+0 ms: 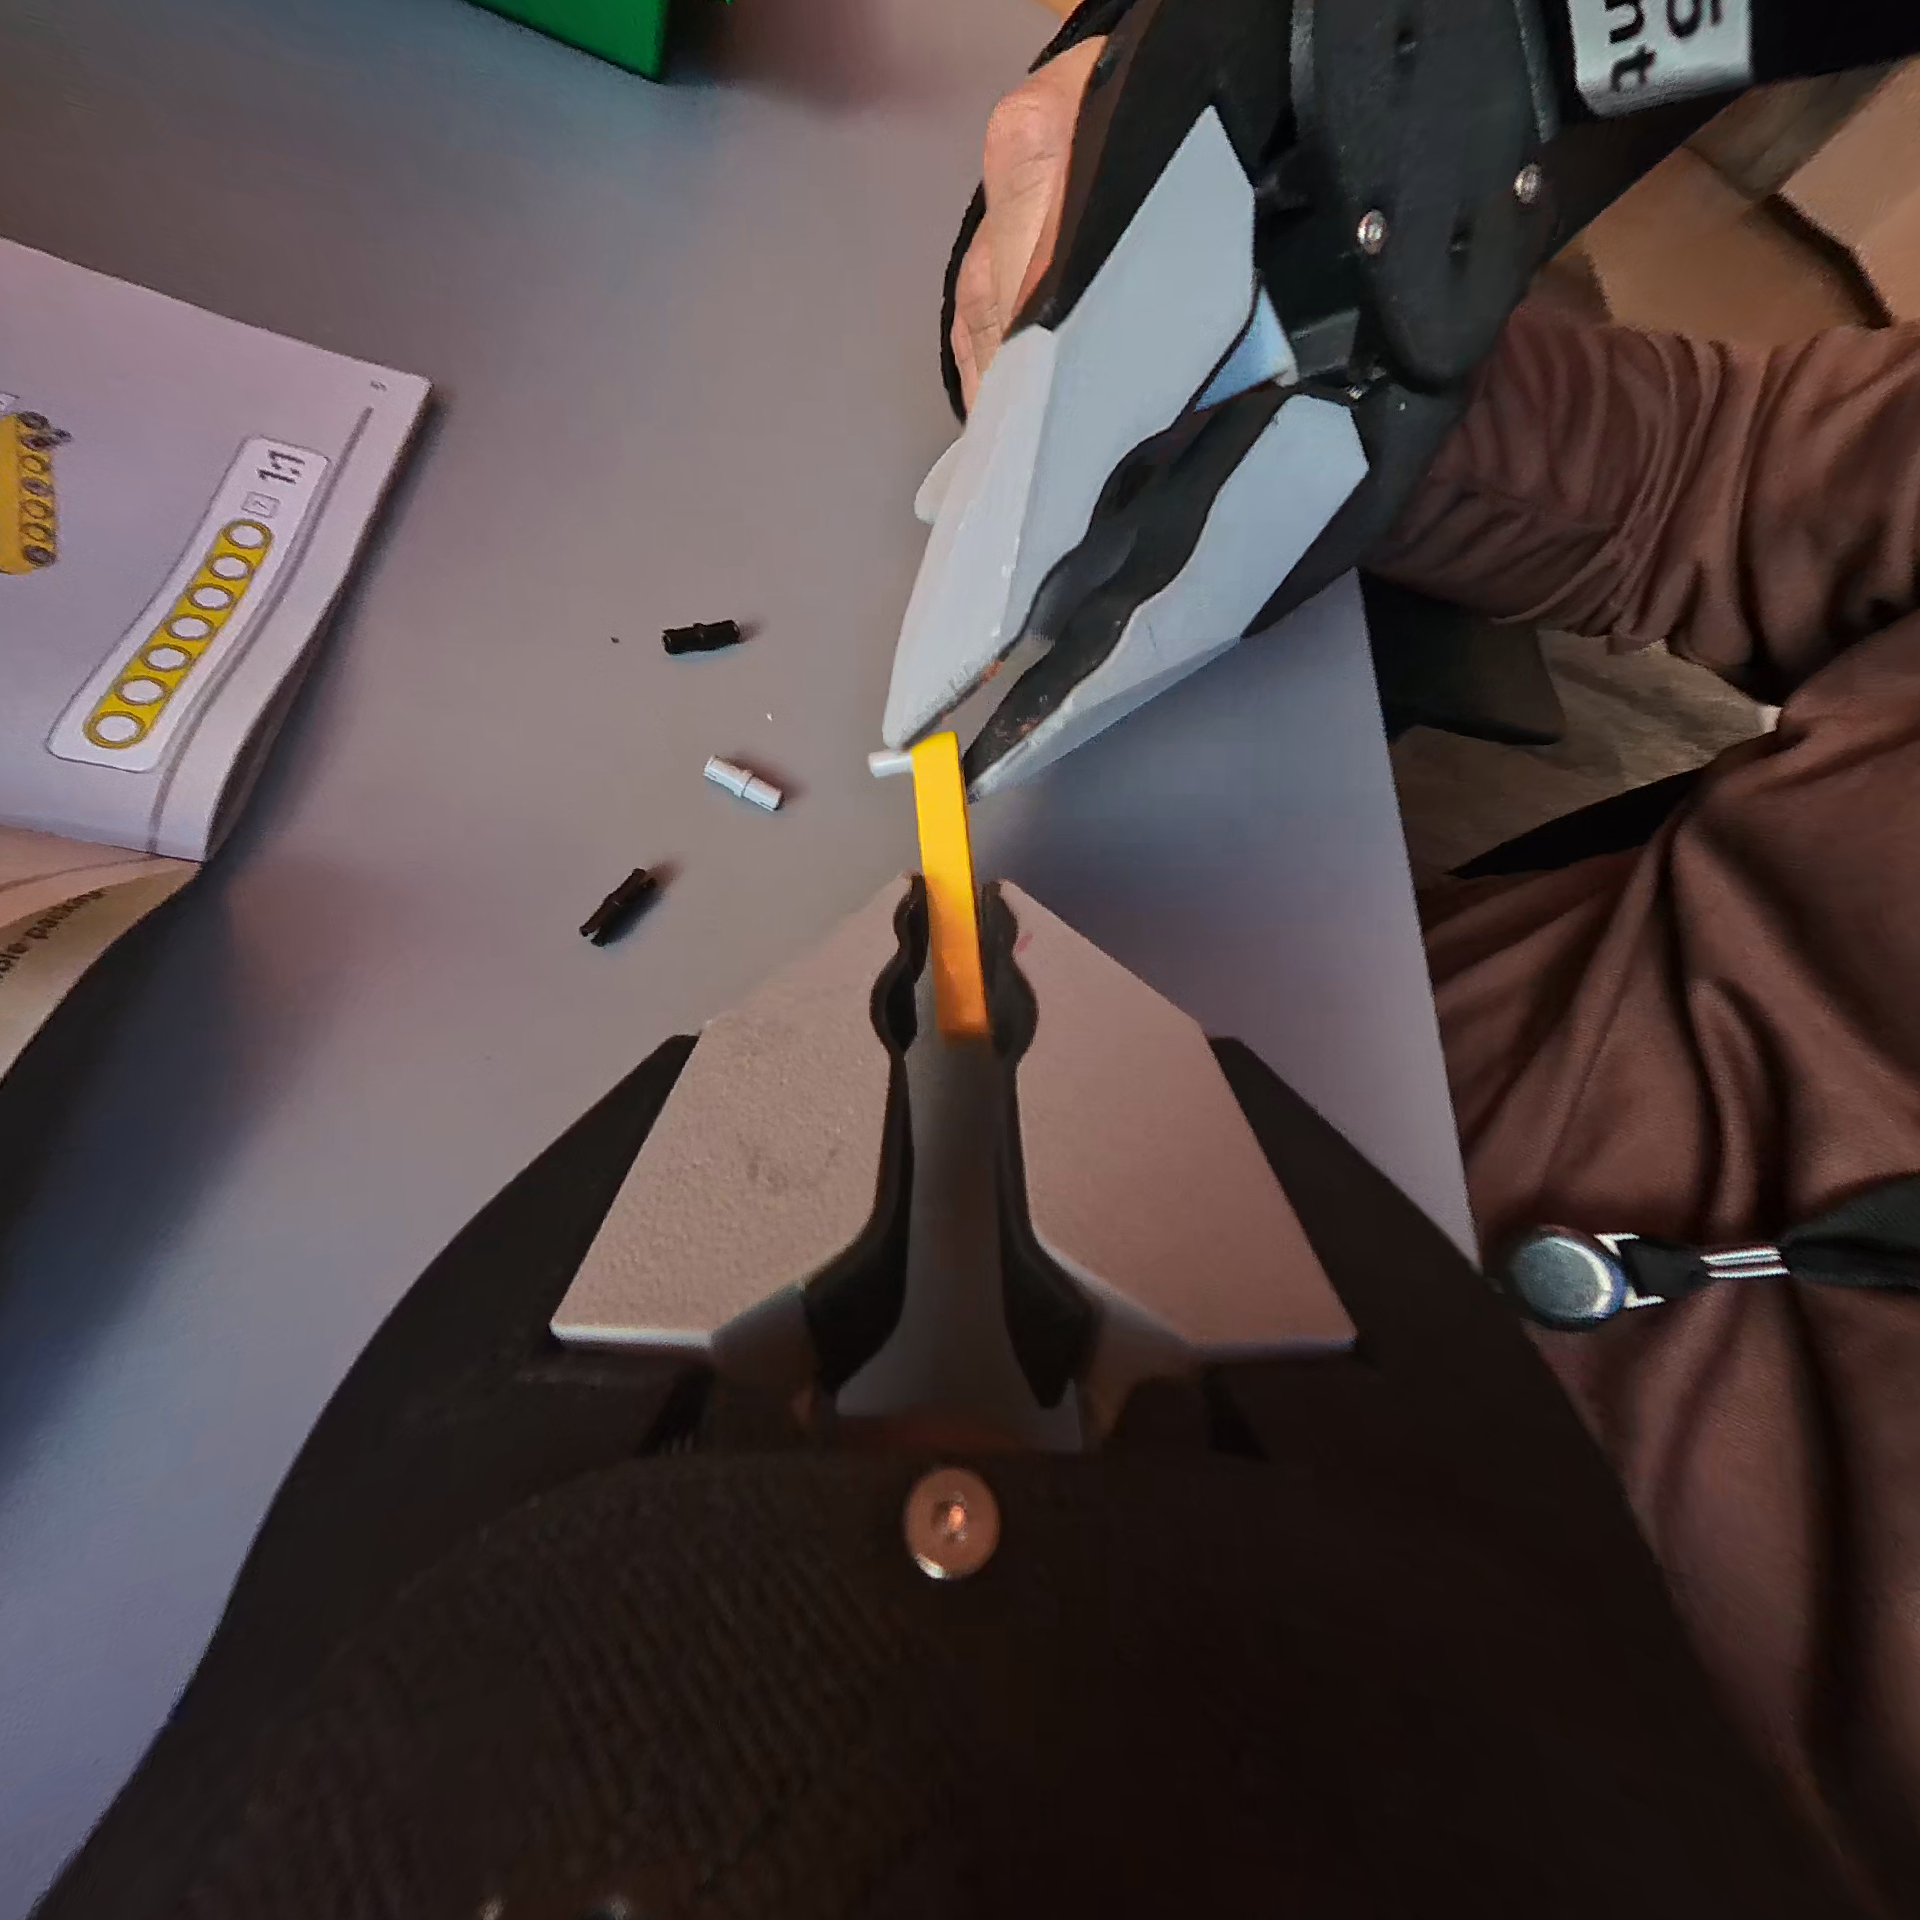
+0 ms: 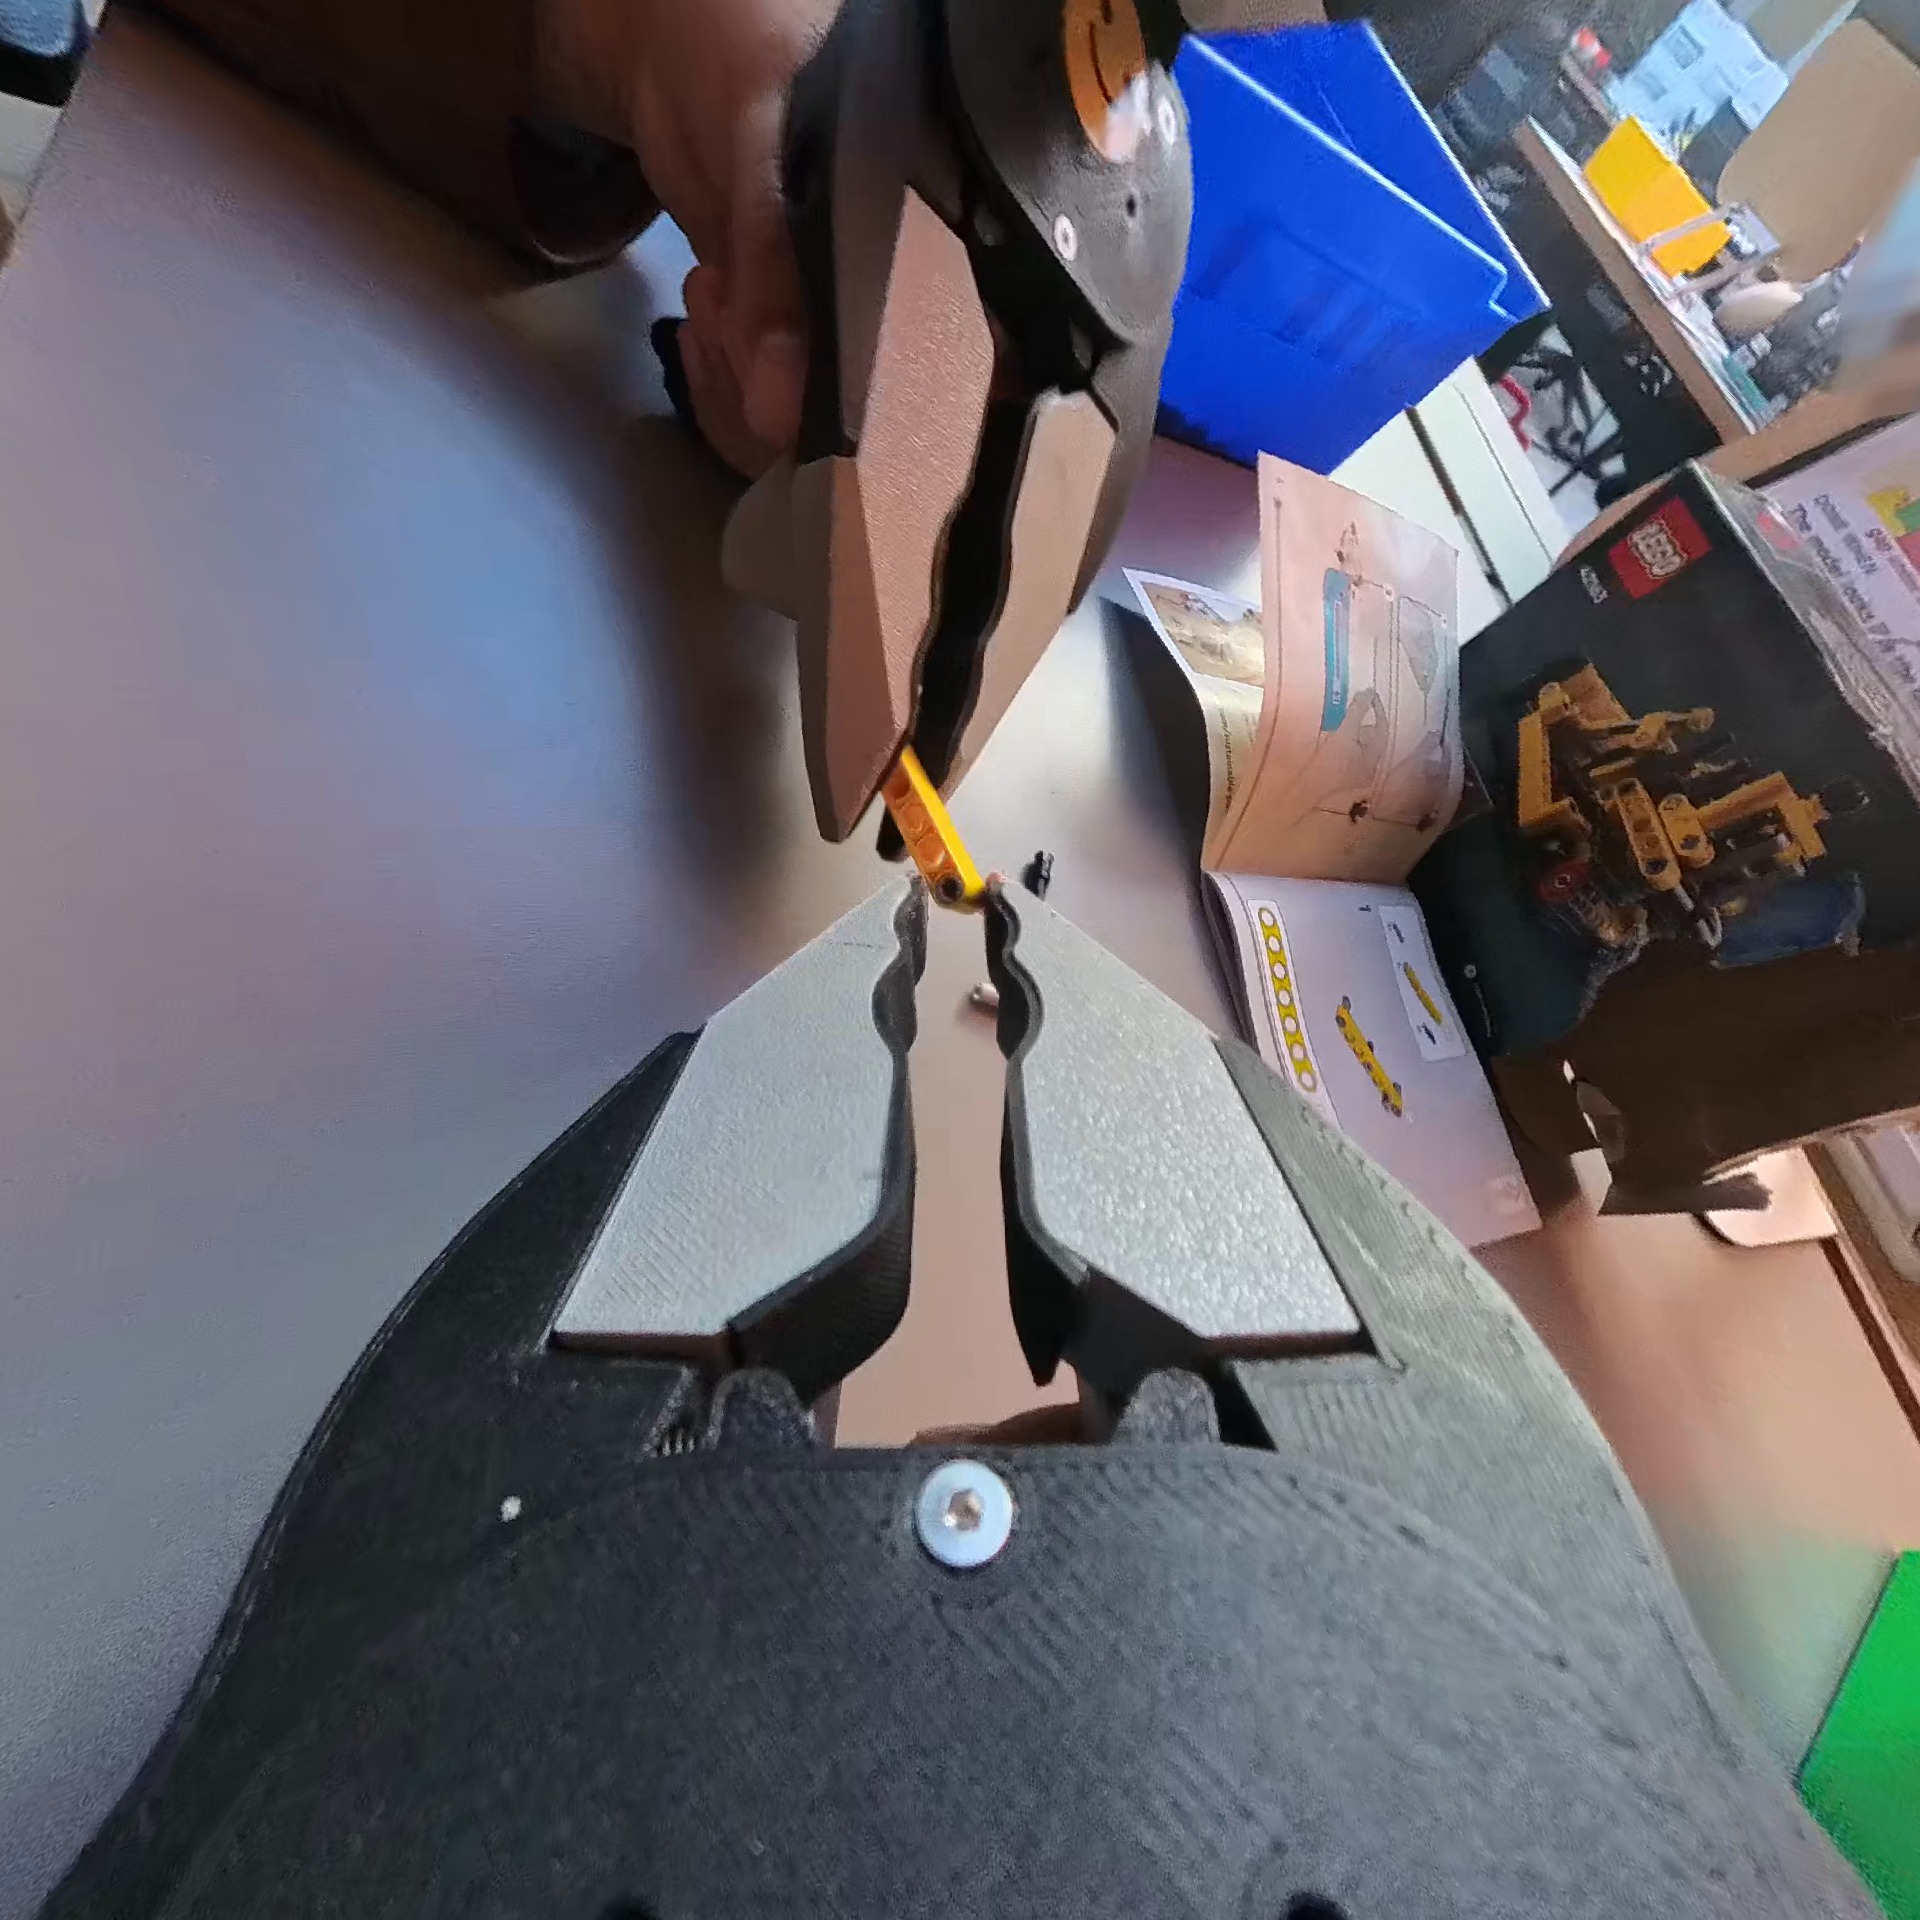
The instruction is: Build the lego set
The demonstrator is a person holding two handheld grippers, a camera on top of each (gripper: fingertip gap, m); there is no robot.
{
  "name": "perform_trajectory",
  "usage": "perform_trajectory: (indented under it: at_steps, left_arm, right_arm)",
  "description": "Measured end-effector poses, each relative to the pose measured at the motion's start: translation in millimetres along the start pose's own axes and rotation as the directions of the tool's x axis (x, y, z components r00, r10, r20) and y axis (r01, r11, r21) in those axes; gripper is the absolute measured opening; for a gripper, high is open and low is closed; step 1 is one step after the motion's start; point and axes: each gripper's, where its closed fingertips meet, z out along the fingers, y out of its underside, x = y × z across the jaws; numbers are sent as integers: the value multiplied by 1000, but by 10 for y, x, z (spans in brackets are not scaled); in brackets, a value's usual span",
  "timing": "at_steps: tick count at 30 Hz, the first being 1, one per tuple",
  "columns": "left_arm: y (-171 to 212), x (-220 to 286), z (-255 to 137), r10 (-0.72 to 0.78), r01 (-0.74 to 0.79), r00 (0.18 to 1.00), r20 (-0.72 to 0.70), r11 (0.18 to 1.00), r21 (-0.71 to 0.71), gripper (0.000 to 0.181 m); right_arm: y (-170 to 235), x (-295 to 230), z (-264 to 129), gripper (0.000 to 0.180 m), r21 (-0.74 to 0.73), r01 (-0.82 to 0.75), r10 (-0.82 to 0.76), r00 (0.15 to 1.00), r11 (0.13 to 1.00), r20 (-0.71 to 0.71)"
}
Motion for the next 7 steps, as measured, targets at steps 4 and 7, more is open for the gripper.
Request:
perform_trajectory:
  at_steps: [4,7]
  left_arm:
    - [-47,-62,-5,79,-80,994,80,997,11,14]
    - [-76,-129,0,142,-145,977,157,989,6,20]
  right_arm:
    - [78,86,9,8,-33,-50,49,998,998,-27]
    - [122,146,12,8,-49,-78,75,996,996,-54]
